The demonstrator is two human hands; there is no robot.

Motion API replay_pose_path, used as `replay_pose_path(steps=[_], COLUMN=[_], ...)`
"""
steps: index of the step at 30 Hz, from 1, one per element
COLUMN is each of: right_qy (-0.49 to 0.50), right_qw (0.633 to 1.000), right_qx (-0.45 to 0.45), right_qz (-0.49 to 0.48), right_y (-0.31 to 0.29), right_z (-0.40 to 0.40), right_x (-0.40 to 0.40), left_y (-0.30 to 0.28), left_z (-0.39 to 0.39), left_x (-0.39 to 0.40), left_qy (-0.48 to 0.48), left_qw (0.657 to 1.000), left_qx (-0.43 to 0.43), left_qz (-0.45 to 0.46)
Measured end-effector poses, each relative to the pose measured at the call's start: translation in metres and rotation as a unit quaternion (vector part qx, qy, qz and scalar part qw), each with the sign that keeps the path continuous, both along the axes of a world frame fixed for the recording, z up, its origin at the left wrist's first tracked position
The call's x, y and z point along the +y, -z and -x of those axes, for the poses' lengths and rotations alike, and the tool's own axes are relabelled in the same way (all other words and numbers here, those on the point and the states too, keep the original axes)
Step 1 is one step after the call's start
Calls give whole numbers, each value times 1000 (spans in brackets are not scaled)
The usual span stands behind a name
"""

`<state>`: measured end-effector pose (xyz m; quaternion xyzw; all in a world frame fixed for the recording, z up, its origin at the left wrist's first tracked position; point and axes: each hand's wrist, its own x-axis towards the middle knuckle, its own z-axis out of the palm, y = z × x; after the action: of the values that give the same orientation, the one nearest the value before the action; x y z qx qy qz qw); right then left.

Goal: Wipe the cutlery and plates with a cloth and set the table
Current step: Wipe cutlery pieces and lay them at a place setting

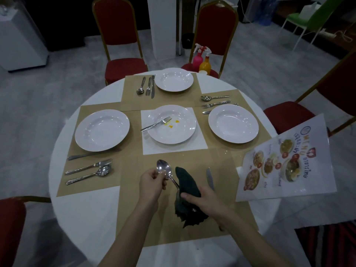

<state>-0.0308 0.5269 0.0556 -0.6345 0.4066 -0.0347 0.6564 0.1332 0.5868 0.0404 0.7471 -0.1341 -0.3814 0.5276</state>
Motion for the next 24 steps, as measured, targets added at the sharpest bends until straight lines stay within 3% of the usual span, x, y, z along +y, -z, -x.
replay_pose_path(steps=[4,10,16,20,24], right_qy=[10,46,21,72,118], right_qw=[1000,999,1000,997,992], right_qx=[-8,-11,-16,0,-13], right_qz=[-6,6,-6,-13,-39], right_y=[-2,-1,1,10,21], right_z=[1,-21,-9,-10,-23], right_x=[-2,2,13,7,7], left_y=[-2,2,0,-1,-2], left_z=[3,20,-1,32,31], left_x=[-3,4,8,15,20], left_qy=[-26,40,-19,41,38], left_qw=[1000,999,1000,999,999], left_qx=[5,-6,3,21,12], left_qz=[14,-4,8,5,12])
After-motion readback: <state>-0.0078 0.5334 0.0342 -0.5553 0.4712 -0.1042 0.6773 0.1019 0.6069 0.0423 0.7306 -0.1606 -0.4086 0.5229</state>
